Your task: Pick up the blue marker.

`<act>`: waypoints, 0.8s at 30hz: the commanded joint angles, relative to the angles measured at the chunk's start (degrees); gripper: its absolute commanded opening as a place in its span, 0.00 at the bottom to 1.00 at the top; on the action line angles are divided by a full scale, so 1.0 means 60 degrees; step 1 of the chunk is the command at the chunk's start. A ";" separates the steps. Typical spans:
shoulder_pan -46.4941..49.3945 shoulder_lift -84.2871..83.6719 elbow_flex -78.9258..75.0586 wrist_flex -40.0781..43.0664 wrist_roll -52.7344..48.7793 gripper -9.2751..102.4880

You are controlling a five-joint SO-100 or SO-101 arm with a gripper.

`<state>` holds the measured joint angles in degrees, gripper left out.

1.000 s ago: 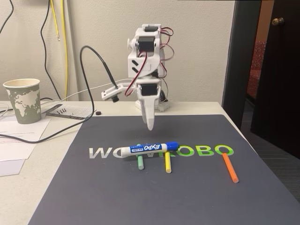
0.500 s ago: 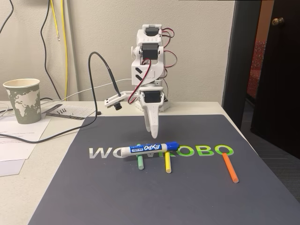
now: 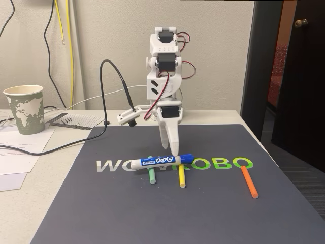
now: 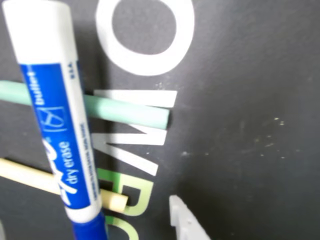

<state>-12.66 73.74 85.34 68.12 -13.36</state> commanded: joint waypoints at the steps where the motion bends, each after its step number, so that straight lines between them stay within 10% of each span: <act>1: -0.0117 -0.0103 -0.0703 0.0088 -0.0103 0.46; 24: -0.0366 -0.2358 -0.3779 0.1714 -0.0132 0.50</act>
<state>-14.24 59.85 66.97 77.43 -13.97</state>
